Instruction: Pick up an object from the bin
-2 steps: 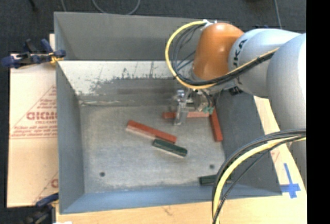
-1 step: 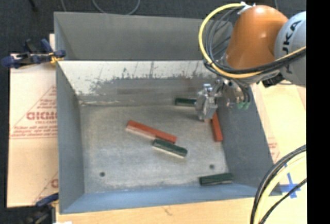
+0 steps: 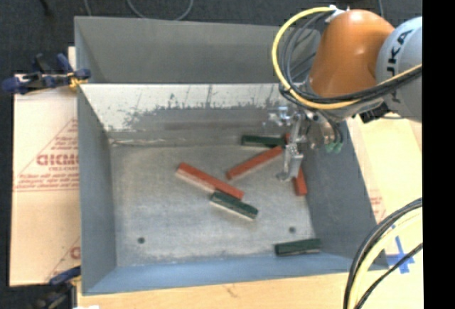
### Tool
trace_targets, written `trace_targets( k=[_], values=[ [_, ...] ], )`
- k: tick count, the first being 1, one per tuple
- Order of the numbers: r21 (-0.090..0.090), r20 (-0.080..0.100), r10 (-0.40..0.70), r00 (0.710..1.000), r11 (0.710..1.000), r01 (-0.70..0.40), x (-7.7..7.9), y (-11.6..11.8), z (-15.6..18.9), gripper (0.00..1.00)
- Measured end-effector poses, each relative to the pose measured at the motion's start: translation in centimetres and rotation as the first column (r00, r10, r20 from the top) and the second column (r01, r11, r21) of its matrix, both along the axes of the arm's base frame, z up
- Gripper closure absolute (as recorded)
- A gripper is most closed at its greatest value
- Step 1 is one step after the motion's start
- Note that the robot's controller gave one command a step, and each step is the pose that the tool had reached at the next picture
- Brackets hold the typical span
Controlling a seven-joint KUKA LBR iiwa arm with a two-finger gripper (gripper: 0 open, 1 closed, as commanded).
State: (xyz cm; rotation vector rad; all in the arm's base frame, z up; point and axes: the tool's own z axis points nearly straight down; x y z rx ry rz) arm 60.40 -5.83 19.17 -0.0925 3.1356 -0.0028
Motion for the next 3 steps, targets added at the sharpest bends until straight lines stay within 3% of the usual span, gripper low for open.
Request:
trace_targets(
  k=[1,2,3],
  values=[
    [-0.001,0.000,0.009,1.000,1.000,-0.009,1.4,-3.9,-12.4,0.00],
    [0.002,-0.004,-0.063,0.998,0.998,0.063,3.3,-3.4,-12.0,0.00],
    [0.001,0.001,-0.063,0.998,0.998,0.063,3.4,-3.4,-11.9,1.00]
  ],
)
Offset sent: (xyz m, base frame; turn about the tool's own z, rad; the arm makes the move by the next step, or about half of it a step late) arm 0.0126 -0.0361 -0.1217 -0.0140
